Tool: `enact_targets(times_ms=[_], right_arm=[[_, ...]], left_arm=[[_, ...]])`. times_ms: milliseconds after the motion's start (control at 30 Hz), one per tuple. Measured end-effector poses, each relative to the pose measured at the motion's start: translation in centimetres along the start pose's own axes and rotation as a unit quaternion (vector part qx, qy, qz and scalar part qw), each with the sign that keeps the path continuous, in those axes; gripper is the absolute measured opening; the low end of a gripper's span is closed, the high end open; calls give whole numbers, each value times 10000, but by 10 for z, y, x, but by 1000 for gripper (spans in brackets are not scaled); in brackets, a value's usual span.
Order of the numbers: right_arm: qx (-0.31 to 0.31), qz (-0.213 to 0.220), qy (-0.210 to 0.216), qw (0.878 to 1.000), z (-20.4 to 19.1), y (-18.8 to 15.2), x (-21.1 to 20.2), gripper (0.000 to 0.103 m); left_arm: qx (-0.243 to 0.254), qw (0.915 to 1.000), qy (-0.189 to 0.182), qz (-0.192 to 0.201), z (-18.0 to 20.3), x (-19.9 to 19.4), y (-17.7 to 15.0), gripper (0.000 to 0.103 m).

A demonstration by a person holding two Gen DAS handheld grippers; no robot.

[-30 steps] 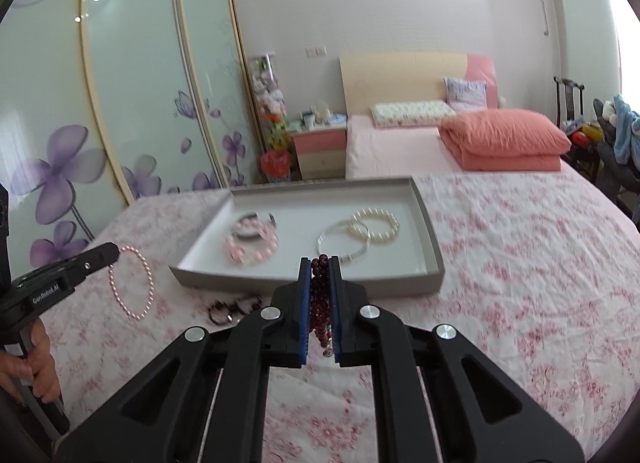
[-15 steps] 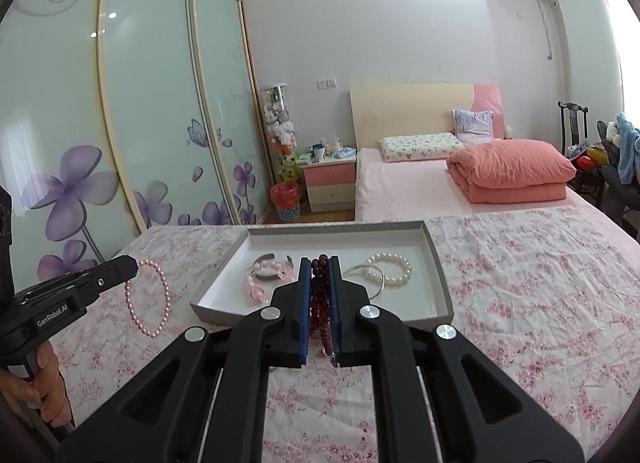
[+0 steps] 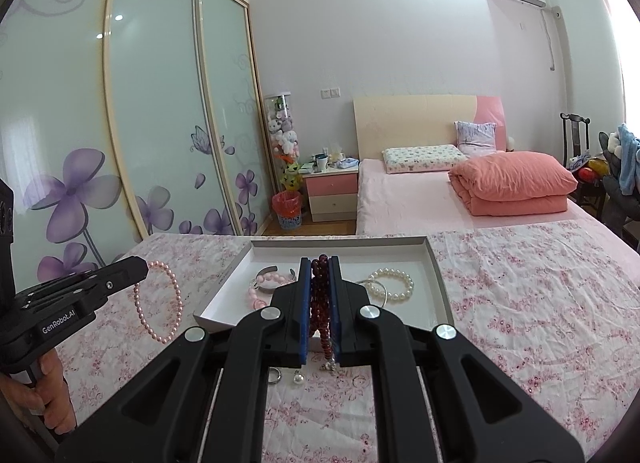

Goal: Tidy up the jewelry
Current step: 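Put dark red bracelet in gray tray with right tool while left tool places pink bracelet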

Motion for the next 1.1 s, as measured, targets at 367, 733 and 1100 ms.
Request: enact_targets(times_ms=[367, 733, 1100], right_arm=[[25, 173, -111, 9998, 15, 30, 34, 9], [303, -300, -17, 9991, 38, 31, 114, 9], [482, -814, 35, 9955, 48, 13, 169, 11]], left_arm=[[-23, 10000, 15, 1, 1, 39, 29, 6], [-67, 9996, 157, -221, -9, 118, 50, 6], [-203, 9971, 164, -716, -19, 190, 39, 7]])
Point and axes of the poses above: each gripper's, at about its wrist camera, not at the fingertips, and x roughly the way its jaws point, z to its right, y to its top, the point moved 5 cm from there along x, roughly the way its jaws point, and after that the axes turned 6 degrees about -x, right-handed, at the moved point
